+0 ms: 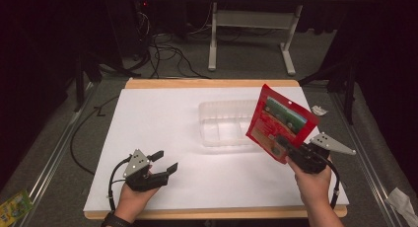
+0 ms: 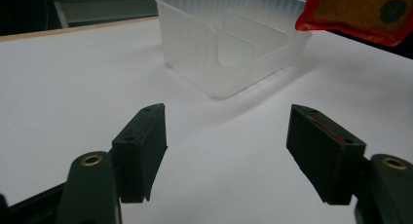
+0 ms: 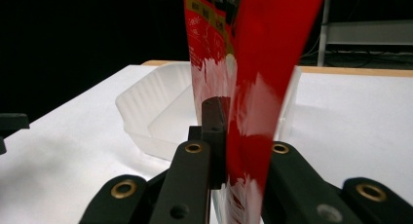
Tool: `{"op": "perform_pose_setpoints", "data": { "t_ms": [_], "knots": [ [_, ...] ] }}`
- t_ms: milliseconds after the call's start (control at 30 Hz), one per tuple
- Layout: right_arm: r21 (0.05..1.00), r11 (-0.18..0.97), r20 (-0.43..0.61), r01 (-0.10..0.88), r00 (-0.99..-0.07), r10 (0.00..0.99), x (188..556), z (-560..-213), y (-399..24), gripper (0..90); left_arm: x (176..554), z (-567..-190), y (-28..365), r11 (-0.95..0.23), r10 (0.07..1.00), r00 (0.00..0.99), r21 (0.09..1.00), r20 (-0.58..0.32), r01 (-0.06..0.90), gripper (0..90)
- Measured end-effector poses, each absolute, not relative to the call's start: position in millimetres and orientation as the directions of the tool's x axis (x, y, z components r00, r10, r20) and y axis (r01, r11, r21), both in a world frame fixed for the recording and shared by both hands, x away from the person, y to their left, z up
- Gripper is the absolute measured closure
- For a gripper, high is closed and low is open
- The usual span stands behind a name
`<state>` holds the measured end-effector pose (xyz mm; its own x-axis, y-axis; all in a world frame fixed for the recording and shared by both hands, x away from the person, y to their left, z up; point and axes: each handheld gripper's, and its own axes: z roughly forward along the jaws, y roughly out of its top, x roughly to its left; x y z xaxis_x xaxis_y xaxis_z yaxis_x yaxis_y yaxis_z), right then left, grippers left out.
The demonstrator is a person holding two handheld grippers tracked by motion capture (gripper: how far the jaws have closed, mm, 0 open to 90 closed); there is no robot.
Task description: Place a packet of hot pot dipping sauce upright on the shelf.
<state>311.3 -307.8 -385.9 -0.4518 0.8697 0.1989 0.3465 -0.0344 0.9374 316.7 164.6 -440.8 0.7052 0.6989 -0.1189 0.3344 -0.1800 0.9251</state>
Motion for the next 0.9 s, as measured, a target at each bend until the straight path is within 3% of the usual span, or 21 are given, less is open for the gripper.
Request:
{"op": "perform_pose_setpoints", "data": {
  "t_ms": [300, 900],
  "knots": [
    [0.940, -0.053, 0.199, 0.338, -0.415, 0.888, 331.7, -365.8, -294.7, 86.7, 314.3, -440.8, 161.8, -0.184, 0.686, 0.719, 0.929, -0.112, 0.321, 31.5],
    [0.932, -0.067, 0.199, 0.357, -0.349, 0.916, 377.3, -368.3, -281.1, 86.7, 312.2, -440.5, 158.1, -0.210, 0.659, 0.746, 0.927, -0.100, 0.310, 31.2]
  ]
}}
